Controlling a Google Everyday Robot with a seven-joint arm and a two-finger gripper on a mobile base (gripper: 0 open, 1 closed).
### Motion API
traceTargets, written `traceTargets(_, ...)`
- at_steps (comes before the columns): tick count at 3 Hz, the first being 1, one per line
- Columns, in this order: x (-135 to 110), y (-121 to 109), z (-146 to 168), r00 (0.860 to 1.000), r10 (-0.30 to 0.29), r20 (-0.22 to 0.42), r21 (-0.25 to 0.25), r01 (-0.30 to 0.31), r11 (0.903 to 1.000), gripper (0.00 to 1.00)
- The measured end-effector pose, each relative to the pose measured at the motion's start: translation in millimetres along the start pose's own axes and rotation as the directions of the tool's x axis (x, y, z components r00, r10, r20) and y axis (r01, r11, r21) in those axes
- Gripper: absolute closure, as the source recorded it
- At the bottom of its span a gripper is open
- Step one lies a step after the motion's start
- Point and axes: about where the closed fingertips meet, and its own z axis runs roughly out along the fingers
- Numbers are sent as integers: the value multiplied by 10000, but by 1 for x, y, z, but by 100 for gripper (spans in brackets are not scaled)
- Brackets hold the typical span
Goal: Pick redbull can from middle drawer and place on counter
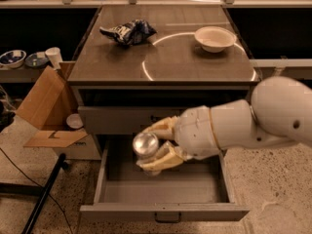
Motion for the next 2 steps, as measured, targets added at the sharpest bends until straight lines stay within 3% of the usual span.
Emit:
traceTargets(1,-71,-22,-29,9967,-810,-114,405,814,9959,100)
traceTargets(2,-122,-65,-68,9895,-1420,270,1540,1362,9786,100)
